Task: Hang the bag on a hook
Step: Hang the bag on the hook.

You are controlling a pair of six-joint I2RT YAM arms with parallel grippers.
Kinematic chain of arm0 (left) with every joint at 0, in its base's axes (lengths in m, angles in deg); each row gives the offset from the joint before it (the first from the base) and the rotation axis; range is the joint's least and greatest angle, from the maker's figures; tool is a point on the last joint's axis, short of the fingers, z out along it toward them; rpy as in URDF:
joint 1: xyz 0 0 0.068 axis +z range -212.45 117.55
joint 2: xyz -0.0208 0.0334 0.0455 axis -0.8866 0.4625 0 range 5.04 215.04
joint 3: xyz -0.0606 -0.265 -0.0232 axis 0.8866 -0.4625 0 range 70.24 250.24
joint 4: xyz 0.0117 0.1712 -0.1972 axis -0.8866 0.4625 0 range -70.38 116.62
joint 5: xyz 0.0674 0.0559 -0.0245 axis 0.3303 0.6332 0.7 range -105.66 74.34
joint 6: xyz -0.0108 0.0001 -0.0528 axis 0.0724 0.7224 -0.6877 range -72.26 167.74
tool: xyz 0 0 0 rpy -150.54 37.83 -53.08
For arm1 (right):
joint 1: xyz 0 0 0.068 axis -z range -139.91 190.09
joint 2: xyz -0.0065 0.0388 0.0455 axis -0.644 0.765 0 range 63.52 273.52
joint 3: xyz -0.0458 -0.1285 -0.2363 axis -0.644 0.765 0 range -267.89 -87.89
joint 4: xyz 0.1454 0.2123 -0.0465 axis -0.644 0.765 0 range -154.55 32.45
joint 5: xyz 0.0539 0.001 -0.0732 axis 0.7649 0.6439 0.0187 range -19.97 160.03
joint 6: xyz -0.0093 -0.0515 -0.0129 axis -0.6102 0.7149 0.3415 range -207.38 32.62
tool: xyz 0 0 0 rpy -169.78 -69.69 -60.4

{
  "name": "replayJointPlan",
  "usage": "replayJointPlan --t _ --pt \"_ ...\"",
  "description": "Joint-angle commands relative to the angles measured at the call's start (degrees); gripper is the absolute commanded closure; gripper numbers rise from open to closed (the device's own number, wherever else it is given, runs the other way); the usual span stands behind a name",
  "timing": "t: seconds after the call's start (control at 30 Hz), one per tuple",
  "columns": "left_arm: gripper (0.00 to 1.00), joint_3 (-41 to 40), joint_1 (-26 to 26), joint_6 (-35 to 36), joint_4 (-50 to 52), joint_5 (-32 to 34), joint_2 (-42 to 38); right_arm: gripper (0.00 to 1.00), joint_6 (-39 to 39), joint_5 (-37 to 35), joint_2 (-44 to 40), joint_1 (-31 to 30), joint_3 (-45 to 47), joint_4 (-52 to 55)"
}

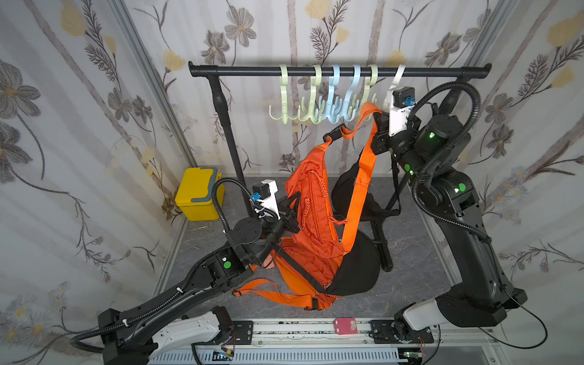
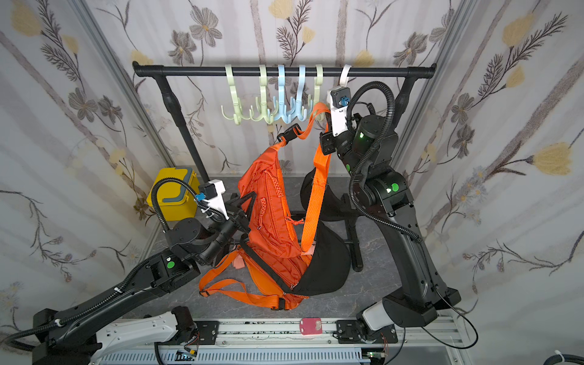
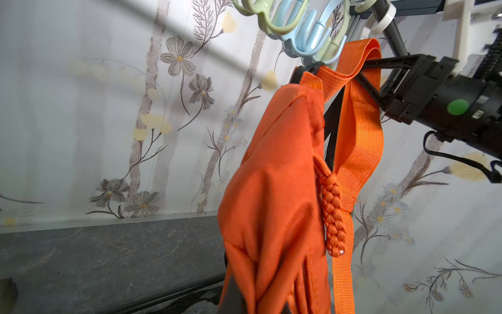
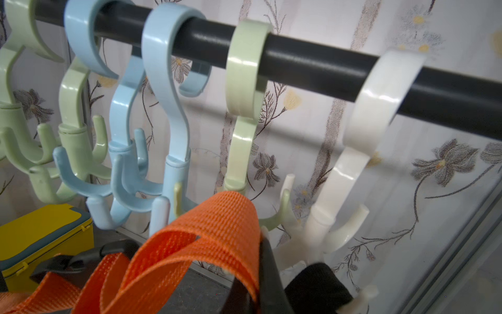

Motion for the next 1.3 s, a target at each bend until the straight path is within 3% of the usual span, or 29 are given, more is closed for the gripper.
replayJointPlan --t 0.0,0.6,1.27 --pt "1.0 0.82 0.13 -1.05 -0.98 -0.58 0.29 0.99 -2.15 3.24 1.41 1.54 -1.53 0.81" --pt "1.0 1.66 0.17 -0.88 0.95 -0.27 2.0 1.0 -5.77 9.4 3.32 4.76 -2.32 8.13" --pt "1.0 7.7 0.18 -3.3 -3.98 -9.23 16.08 1.0 -11.96 -9.79 -13.73 12.21 19.57 -4.16"
